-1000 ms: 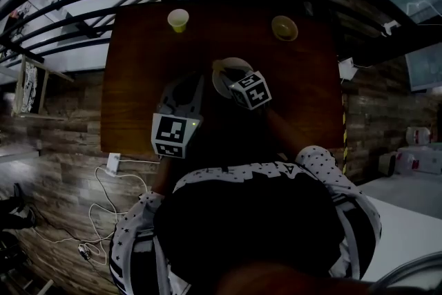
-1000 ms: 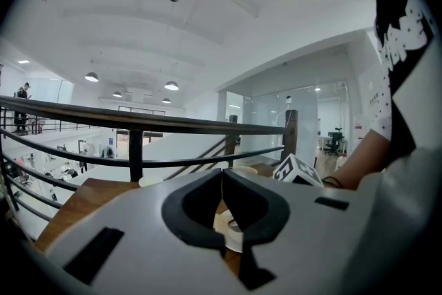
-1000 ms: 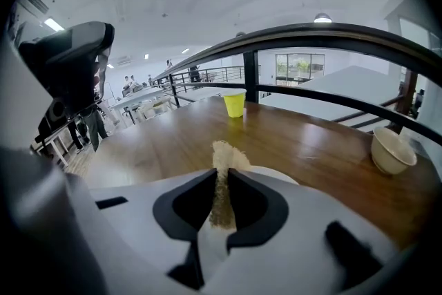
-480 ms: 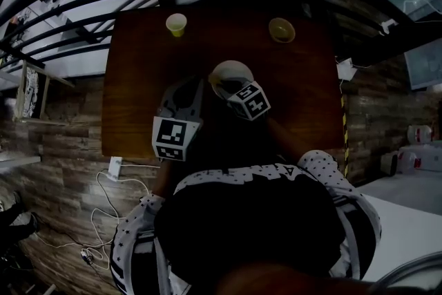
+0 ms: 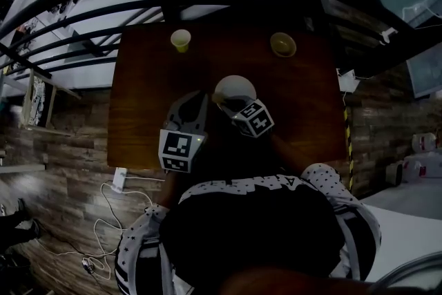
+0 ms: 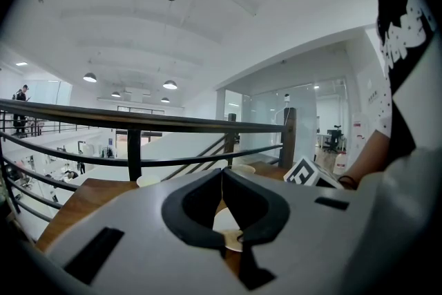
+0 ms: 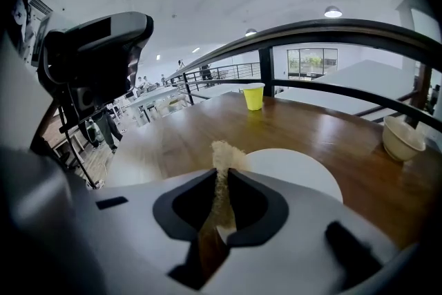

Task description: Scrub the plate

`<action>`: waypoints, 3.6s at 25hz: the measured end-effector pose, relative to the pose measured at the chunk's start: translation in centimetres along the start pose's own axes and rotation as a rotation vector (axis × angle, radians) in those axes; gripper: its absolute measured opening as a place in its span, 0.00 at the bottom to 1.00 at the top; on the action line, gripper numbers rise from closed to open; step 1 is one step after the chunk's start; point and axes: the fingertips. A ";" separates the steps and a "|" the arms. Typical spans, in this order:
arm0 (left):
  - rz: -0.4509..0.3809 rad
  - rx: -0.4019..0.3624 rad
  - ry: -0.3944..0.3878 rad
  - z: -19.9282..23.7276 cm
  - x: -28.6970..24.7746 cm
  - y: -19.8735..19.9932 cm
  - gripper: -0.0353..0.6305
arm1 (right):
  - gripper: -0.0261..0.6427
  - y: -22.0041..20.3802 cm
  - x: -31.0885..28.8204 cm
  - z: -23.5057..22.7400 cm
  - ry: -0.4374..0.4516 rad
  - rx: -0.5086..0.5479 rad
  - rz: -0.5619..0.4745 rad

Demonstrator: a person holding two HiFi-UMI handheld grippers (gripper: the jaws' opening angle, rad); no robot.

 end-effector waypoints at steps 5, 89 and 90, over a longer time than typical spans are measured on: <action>-0.004 0.000 0.003 -0.1 0.1 0.2 0.07 | 0.11 -0.2 0.3 0.6 0.014 0.016 0.005; 0.024 0.008 0.013 0.8 -0.1 -0.5 0.07 | 0.11 0.8 -0.4 -5.5 -0.102 0.019 0.006; 0.023 0.008 0.013 0.7 -0.1 -0.4 0.07 | 0.11 0.7 -0.3 -5.3 -0.100 0.020 0.007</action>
Point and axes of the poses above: the fingertips, and each gripper's own axes: x backward along the fingers, z to its left, y out of its top, and after that the axes turned 12 degrees about z, right-handed
